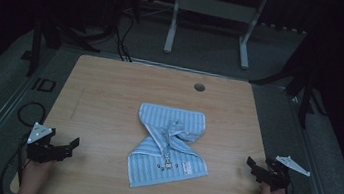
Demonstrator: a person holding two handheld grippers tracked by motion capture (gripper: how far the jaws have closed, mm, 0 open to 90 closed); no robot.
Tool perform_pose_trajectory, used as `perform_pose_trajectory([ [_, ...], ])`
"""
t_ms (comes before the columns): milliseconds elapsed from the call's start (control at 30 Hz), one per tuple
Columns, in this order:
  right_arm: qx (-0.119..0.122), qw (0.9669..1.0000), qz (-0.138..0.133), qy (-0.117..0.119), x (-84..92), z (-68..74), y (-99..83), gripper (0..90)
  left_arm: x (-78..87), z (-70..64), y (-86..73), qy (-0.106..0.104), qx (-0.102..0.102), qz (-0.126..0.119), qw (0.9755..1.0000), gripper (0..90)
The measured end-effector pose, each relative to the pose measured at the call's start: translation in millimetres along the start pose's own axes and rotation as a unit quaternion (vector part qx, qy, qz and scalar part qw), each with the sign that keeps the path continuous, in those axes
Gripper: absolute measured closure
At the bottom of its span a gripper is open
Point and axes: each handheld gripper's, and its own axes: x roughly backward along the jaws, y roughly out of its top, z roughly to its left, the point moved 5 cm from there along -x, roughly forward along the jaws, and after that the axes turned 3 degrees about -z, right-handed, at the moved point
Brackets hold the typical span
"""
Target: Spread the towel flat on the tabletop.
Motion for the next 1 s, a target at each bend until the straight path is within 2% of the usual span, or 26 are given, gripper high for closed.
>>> perform_pose_trajectory([
  [33,0.000,1.0000,0.000,0.000,0.0,0.0,0.0,13.0,0.0,0.0,0.0,0.000,0.000,0.000,1.0000,0.6],
  [133,0.007,0.9996,0.018,0.020,-1.6,1.8,-0.4,13.2,2.2,-2.4,-2.1,-0.023,-0.022,0.040,0.9987,0.6],
  [167,0.018,0.9986,0.038,0.031,-2.7,3.4,-0.8,13.5,2.8,-2.2,-2.6,-0.030,-0.024,0.055,0.9978,0.7],
  [200,0.031,0.9975,0.056,0.030,-3.6,3.9,-1.8,13.8,3.5,-1.8,-2.9,-0.034,-0.028,0.072,0.9964,0.6],
  [267,0.046,0.9951,0.072,0.049,-3.2,6.9,-3.3,13.8,5.8,-1.9,-2.8,-0.034,-0.051,0.088,0.9942,0.6],
  [400,0.087,0.9874,0.113,0.068,-1.1,16.2,-4.4,13.1,7.9,-6.6,-2.4,-0.037,-0.083,0.126,0.9879,0.6],
  [467,0.097,0.9824,0.130,0.092,0.9,23.6,-1.6,13.2,7.6,-11.6,-1.1,-0.037,-0.097,0.141,0.9845,0.6],
  [567,0.123,0.9695,0.178,0.115,0.6,36.1,-0.1,13.2,5.9,-21.1,0.7,-0.045,-0.103,0.171,0.9788,0.6],
  [633,0.132,0.9616,0.202,0.131,-1.1,43.9,-0.6,13.2,3.9,-26.2,0.8,-0.048,-0.106,0.205,0.9718,0.6],
  [667,0.139,0.9570,0.215,0.136,-1.9,47.5,-1.2,13.2,3.9,-26.2,0.8,-0.048,-0.106,0.205,0.9718,0.6],
  [700,0.139,0.9570,0.215,0.136,-1.9,47.5,-1.2,13.2,2.2,-29.8,0.4,-0.045,-0.114,0.224,0.9668,0.6],
  [733,0.155,0.9473,0.237,0.149,-4.0,56.2,-2.6,13.0,0.5,-36.7,-0.4,-0.048,-0.132,0.242,0.9601,0.6],
  [767,0.163,0.9452,0.241,0.148,-4.7,58.8,-2.5,13.1,-0.2,-40.9,-0.3,-0.050,-0.139,0.250,0.9569,0.6],
  [833,0.178,0.9396,0.245,0.159,-6.3,67.0,-1.6,13.1,-1.3,-48.9,2.3,-0.063,-0.147,0.252,0.9544,0.6],
  [867,0.189,0.9377,0.244,0.159,-7.4,70.7,-0.8,13.1,-1.3,-48.9,2.3,-0.063,-0.147,0.252,0.9544,0.9],
  [900,0.205,0.9317,0.252,0.161,-8.8,76.0,-0.7,13.3,-2.5,-56.5,5.8,-0.073,-0.155,0.257,0.9511,3.0],
  [933,0.222,0.9266,0.257,0.162,-9.6,79.1,-0.8,13.6,-3.3,-60.5,7.1,-0.074,-0.165,0.261,0.9483,3.6],
  [1000,0.259,0.9132,0.271,0.160,-11.9,87.8,-1.1,16.7,-5.4,-67.8,9.7,-0.076,-0.182,0.269,0.9426,3.7],
])
